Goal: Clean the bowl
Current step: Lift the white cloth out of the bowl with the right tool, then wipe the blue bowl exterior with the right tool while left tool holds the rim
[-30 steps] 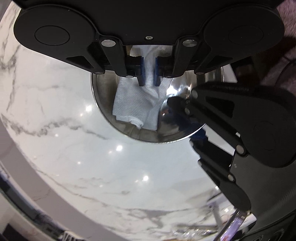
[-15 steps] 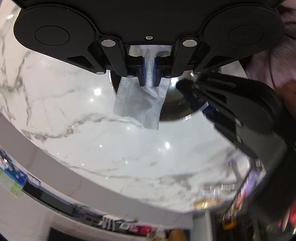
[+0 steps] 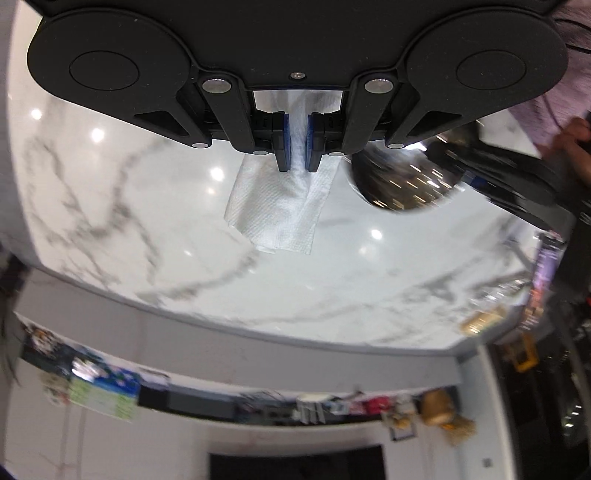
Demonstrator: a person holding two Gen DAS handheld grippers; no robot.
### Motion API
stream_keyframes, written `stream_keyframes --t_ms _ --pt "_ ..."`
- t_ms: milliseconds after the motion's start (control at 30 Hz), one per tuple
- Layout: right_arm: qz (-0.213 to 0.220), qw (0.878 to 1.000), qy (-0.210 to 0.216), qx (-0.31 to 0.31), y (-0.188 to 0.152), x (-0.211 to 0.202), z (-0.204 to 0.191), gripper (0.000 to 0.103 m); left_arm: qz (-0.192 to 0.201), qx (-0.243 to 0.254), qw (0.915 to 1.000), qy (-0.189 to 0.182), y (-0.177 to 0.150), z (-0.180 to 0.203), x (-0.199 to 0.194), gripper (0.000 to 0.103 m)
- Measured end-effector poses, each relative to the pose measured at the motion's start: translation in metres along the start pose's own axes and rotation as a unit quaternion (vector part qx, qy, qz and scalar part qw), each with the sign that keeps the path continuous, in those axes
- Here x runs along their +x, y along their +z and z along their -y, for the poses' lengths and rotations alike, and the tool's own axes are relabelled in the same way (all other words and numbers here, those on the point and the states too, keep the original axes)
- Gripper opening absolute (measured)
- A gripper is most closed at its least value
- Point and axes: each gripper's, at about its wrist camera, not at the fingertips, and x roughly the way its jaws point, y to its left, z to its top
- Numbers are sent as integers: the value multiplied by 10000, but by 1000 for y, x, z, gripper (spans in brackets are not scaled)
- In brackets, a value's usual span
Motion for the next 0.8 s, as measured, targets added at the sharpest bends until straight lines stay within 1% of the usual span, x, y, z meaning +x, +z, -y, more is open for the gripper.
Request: stream_keyframes --t_ms 100,267,300,367,400,433,533,633,700,800 --pt "-92 9997 -206 96 -13 12 4 7 9 -78 10000 2 -1 -1 0 30" --pt "-182 9985 -298 414 -29 28 5 9 20 -272 9996 -24 -3 -6 1 34" --pt "-184 9980 -348 491 -33 33 5 12 24 -286 9996 -7 -3 -7 1 36" --pt "-154 9972 -446 582 -36 51 0 16 26 -299 9996 4 -3 -7 1 37" --pt "-123 9962 -512 691 -40 52 -1 22 26 -306 9995 7 -3 -7 1 37" --pt "-95 9953 -560 781 -42 51 -1 32 26 -308 9995 10 -4 -6 1 37" --pt "14 9933 -544 1024 -49 50 -3 39 24 -310 9995 25 -4 -6 1 38" --pt "99 9917 -719 1064 -54 55 -11 40 41 -343 9994 41 -5 -5 0 38" --pt "152 9895 -946 1081 -58 61 -17 40 50 -354 9994 46 -7 -5 0 38" --pt "130 9879 -921 1242 -60 67 -17 40 62 -348 9994 52 -9 -4 -1 38"
